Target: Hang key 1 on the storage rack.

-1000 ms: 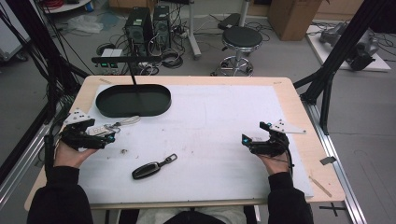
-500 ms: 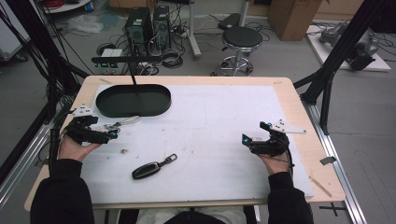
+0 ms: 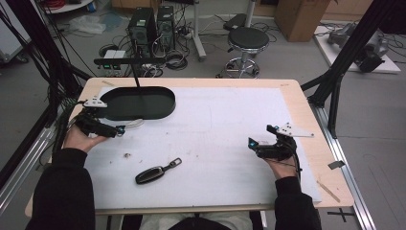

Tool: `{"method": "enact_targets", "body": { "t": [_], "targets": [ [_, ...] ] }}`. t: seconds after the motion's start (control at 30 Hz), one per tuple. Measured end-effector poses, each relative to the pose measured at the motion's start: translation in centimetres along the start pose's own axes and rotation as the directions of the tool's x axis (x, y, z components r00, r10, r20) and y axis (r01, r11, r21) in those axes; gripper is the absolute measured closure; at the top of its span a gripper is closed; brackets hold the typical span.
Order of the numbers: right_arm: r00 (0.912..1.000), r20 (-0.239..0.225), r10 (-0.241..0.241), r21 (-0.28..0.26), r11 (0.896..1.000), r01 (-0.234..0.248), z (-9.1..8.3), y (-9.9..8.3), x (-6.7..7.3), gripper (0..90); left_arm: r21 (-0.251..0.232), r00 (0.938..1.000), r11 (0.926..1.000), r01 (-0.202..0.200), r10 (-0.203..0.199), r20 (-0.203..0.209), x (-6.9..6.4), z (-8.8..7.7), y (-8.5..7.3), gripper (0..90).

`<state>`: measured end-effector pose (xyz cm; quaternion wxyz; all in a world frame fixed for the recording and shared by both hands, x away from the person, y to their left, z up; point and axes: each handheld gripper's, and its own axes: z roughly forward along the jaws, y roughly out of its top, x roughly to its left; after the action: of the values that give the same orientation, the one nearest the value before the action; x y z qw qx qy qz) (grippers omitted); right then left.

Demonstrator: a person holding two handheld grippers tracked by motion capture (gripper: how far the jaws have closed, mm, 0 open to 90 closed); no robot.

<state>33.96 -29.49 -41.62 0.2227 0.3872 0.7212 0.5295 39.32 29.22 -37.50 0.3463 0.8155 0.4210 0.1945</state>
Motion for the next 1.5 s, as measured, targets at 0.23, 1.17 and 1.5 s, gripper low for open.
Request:
{"method": "enact_targets", "body": {
  "t": [0.23, 1.17, 1.5],
  "targets": [
    [1.0000, 0.000, 0.005, 0.007, 1.000, -0.005, -0.2, 0.0, 0.0, 1.9, 0.078, 0.9996, 0.9967, -0.021, 0.020, 0.021, 0.9, 1.2, 0.3, 2.7],
    [0.9999, 0.011, -0.003, 0.011, 1.000, 0.003, -0.3, -0.1, -0.1, 2.0, 0.263, 0.9923, 0.9600, -0.097, 0.072, 0.100, 1.6, 5.7, 0.3, 18.9],
    [0.9999, 0.014, -0.001, 0.010, 1.000, 0.000, -0.4, -0.2, -0.2, 2.0, 0.293, 0.9894, 0.9506, -0.102, 0.067, 0.129, 1.4, 6.7, 0.1, 21.7]
  ]
}}
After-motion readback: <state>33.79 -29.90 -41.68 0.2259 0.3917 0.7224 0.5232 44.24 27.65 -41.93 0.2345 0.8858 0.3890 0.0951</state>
